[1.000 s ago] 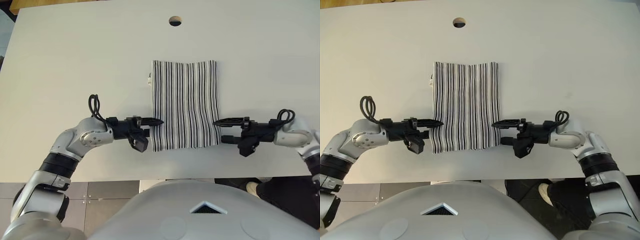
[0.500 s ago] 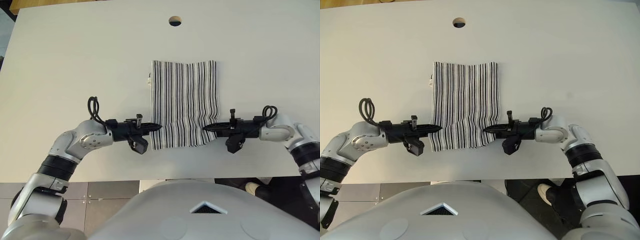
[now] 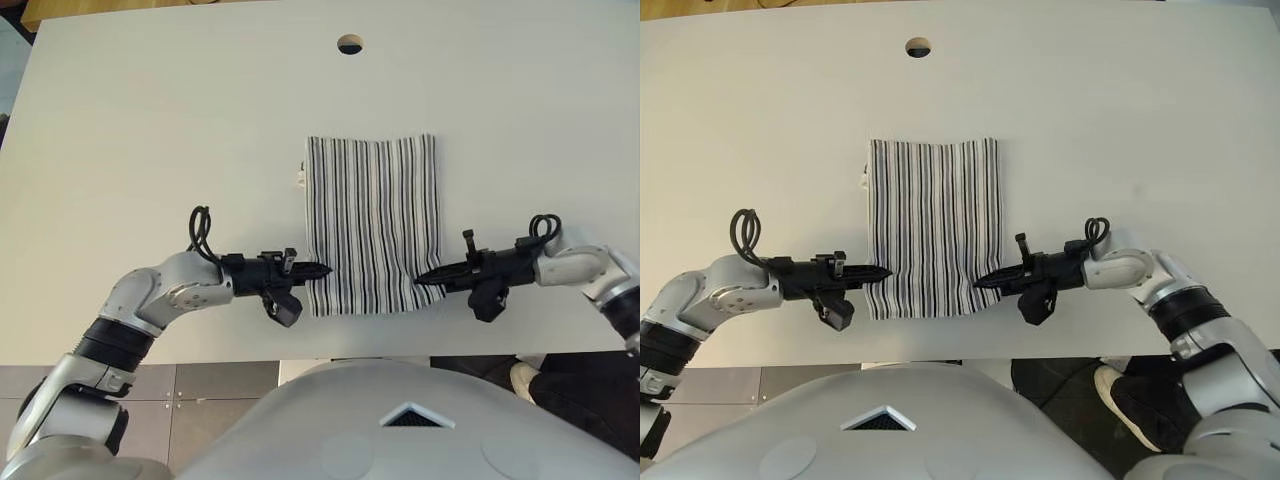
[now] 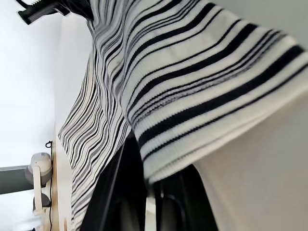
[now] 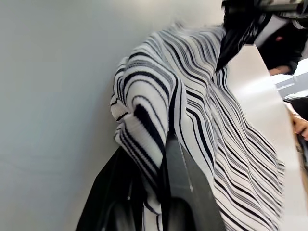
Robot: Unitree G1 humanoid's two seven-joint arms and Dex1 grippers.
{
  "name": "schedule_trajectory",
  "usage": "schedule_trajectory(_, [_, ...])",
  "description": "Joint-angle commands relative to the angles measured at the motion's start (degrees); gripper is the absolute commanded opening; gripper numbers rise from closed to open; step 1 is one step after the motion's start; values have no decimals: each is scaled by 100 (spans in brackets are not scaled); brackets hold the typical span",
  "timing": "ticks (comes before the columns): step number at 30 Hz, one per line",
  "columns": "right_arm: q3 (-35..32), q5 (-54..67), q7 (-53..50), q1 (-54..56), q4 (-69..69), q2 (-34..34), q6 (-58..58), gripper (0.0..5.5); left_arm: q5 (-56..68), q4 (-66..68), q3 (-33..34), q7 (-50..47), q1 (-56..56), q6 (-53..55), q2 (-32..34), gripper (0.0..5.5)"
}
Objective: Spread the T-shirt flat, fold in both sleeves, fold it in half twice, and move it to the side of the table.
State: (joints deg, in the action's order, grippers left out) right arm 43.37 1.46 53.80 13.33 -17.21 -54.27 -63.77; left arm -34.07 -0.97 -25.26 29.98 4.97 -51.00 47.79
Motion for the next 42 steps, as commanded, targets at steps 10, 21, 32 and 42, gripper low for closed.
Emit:
schedule_trajectory(10, [-251,1943,2344,-191,1027,-490,1820,26,346,-2268,-968,938,2352,1741,179,10])
schedule_trajectory(21, [-1327,1977,3251,1316,-837,881,3290,26,2391,-2101,-125,854,1693,2988,-296,10])
schedule_trajectory(32, [-1974,1195,3607,2544,-2879,1971,3819,26,3864,-1185,647,896,689,3995,-1247,10])
schedule_trajectory(42, [-2344,338,2843,3279,-4205,2703,4110,26,4149,192,1212,851,-34,3998,-1863,10])
